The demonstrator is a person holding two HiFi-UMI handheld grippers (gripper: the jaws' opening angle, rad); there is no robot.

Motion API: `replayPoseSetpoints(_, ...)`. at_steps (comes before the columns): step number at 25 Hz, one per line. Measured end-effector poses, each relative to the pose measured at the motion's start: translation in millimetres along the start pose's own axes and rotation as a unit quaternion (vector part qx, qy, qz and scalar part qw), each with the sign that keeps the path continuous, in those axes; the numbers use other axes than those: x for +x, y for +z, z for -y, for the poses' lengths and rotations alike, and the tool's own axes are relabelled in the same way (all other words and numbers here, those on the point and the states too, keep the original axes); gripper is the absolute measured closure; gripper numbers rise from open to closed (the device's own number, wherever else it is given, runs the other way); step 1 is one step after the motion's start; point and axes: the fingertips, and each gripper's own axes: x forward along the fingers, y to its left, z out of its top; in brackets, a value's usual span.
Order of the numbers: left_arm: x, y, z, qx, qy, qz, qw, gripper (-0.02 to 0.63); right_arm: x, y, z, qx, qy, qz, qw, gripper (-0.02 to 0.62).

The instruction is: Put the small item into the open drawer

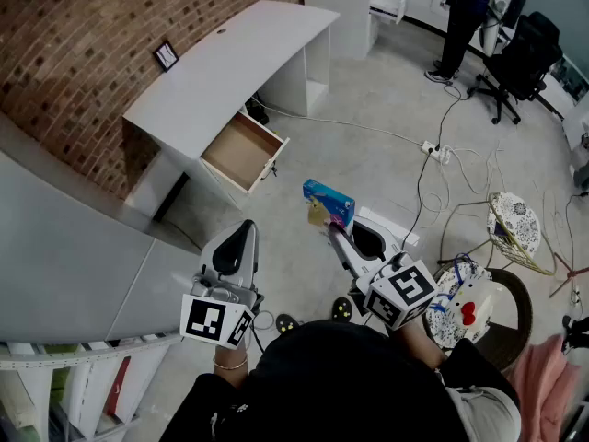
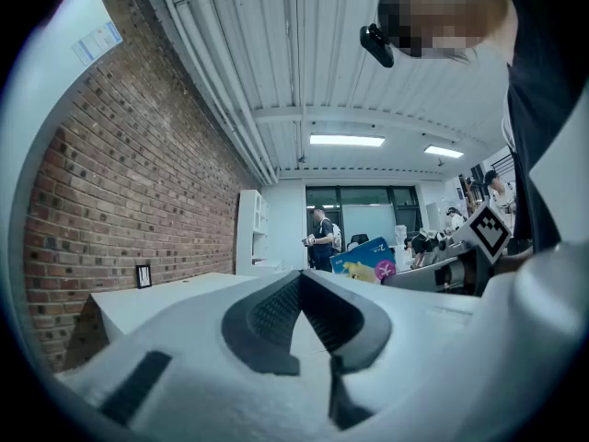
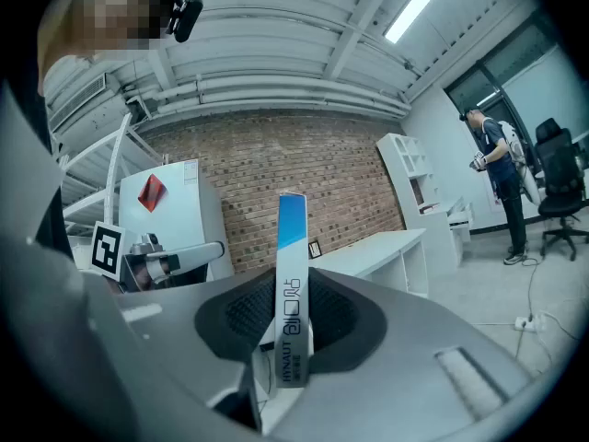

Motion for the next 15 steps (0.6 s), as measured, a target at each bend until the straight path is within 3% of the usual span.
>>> replayPoseSetpoints(15,28.6,-3.6,31.3,-0.002,-0.019,-0.006,0.9998,0.615,-29.3,5.2,38.9,0.02,-0.015,0.012,1.0,0.499)
